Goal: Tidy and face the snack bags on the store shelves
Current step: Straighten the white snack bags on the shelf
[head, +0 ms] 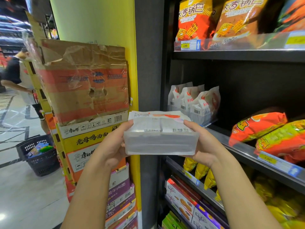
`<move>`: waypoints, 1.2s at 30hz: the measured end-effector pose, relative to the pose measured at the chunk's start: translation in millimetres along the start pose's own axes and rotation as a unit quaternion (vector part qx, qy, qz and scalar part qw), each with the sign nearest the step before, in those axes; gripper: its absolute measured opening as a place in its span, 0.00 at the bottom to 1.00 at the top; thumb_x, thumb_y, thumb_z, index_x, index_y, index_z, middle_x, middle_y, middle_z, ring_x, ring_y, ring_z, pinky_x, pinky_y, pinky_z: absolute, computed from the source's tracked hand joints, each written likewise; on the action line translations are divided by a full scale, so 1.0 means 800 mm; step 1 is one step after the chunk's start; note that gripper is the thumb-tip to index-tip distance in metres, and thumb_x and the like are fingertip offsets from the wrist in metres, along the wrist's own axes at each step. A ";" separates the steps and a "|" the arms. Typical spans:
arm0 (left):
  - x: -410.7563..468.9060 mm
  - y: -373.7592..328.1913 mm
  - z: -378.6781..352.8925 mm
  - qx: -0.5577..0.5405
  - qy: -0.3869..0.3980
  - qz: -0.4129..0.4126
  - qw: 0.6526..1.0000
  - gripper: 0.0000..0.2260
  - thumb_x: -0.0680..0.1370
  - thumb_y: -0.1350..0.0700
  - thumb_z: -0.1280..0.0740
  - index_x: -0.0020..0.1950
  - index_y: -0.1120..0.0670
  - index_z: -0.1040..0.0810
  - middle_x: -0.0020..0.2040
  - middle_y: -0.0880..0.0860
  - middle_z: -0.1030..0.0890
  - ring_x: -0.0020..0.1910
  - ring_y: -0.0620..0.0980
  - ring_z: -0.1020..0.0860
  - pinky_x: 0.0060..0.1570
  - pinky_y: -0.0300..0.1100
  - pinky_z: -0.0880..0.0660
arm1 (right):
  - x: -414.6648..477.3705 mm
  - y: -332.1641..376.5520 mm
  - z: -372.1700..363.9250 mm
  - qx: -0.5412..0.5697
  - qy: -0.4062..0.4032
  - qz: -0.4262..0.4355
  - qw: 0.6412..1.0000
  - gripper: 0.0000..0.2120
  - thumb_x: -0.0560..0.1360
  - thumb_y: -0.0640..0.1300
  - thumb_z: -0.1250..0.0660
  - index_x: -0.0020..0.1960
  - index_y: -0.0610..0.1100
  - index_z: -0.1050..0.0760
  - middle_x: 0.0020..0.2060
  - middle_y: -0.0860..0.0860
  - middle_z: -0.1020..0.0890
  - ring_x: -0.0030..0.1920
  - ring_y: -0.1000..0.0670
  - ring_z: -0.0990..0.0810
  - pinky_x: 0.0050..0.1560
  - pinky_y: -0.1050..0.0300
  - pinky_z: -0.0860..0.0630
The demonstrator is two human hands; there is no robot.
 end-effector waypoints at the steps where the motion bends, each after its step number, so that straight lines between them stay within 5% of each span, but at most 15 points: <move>1: -0.001 0.000 0.000 0.001 -0.005 -0.005 1.000 0.15 0.82 0.43 0.32 0.64 0.49 0.15 0.46 0.51 0.12 0.41 0.47 0.15 0.36 0.44 0.19 | 0.001 -0.001 0.000 -0.005 -0.010 0.013 1.000 0.18 0.79 0.54 0.29 0.67 0.51 0.22 0.57 0.43 0.13 0.54 0.43 0.13 0.58 0.39 0.18; 3: -0.002 0.000 -0.002 0.033 -0.037 -0.034 0.998 0.14 0.83 0.46 0.32 0.65 0.51 0.18 0.46 0.47 0.13 0.43 0.45 0.16 0.38 0.42 0.21 | 0.004 -0.004 0.001 -0.014 -0.026 0.039 0.999 0.18 0.78 0.53 0.29 0.67 0.51 0.22 0.57 0.44 0.13 0.56 0.43 0.14 0.60 0.39 0.18; 7: -0.009 -0.001 -0.011 0.195 -0.186 -0.190 0.944 0.16 0.82 0.51 0.30 0.70 0.48 0.22 0.64 0.43 0.20 0.64 0.46 0.22 0.60 0.46 0.25 | 0.013 -0.008 -0.007 -0.058 -0.032 0.095 0.993 0.21 0.79 0.51 0.28 0.70 0.49 0.24 0.58 0.47 0.13 0.58 0.45 0.14 0.58 0.42 0.18; 10: -0.024 -0.003 -0.032 0.215 -0.151 -0.264 0.928 0.13 0.82 0.52 0.30 0.67 0.43 0.21 0.63 0.39 0.19 0.62 0.41 0.21 0.60 0.45 0.23 | 0.015 -0.014 -0.017 -0.118 -0.059 0.162 0.978 0.23 0.77 0.49 0.26 0.71 0.50 0.26 0.58 0.50 0.13 0.59 0.46 0.14 0.64 0.41 0.19; 16: -0.041 0.007 -0.069 0.232 -0.046 -0.237 0.942 0.27 0.80 0.39 0.31 0.78 0.41 0.31 0.73 0.41 0.25 0.72 0.40 0.27 0.68 0.42 0.27 | 0.000 -0.031 -0.045 -0.185 -0.063 0.277 0.941 0.24 0.76 0.46 0.24 0.70 0.52 0.27 0.60 0.55 0.15 0.59 0.55 0.15 0.51 0.59 0.16; 20: -0.043 0.015 -0.075 0.168 -0.016 -0.210 0.963 0.24 0.78 0.39 0.29 0.72 0.35 0.32 0.64 0.31 0.25 0.65 0.30 0.26 0.54 0.27 0.28 | -0.009 -0.041 -0.053 -0.169 -0.044 0.264 0.949 0.22 0.79 0.57 0.33 0.71 0.52 0.24 0.62 0.54 0.15 0.63 0.51 0.17 0.65 0.45 0.20; 26: -0.038 0.030 -0.062 0.096 -0.063 -0.206 0.972 0.35 0.68 0.37 0.24 0.73 0.43 0.28 0.63 0.40 0.20 0.59 0.38 0.19 0.59 0.43 0.20 | -0.020 -0.056 -0.055 -0.171 -0.045 0.251 0.952 0.30 0.77 0.69 0.46 0.67 0.54 0.19 0.62 0.57 0.15 0.66 0.57 0.20 0.72 0.42 0.27; 30: -0.041 0.033 -0.049 0.047 -0.067 -0.189 0.978 0.26 0.71 0.40 0.24 0.68 0.44 0.23 0.59 0.44 0.15 0.58 0.43 0.16 0.59 0.48 0.18 | -0.020 -0.062 -0.055 -0.173 -0.038 0.266 0.948 0.29 0.79 0.67 0.46 0.67 0.53 0.18 0.64 0.56 0.16 0.67 0.56 0.21 0.72 0.44 0.27; 34: -0.045 0.034 -0.035 -0.013 -0.051 -0.150 0.987 0.11 0.84 0.47 0.34 0.63 0.48 0.19 0.58 0.51 0.13 0.57 0.52 0.14 0.55 0.50 0.17 | -0.025 -0.069 -0.058 -0.132 -0.026 0.292 0.947 0.25 0.79 0.62 0.44 0.64 0.50 0.17 0.62 0.54 0.15 0.66 0.53 0.19 0.67 0.45 0.24; 36: -0.048 0.032 -0.027 -0.036 -0.041 -0.124 0.991 0.11 0.87 0.49 0.38 0.64 0.49 0.19 0.56 0.52 0.12 0.55 0.51 0.13 0.52 0.48 0.17 | -0.025 -0.070 -0.057 -0.083 -0.027 0.311 0.946 0.23 0.79 0.58 0.39 0.64 0.45 0.18 0.61 0.49 0.14 0.64 0.47 0.18 0.63 0.45 0.22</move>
Point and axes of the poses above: each hand's wrist, its own x-axis towards the middle knuckle, its own z-axis out of the back of the hand, y = z × x, the point moved 1 cm from there along x, towards the middle knuckle
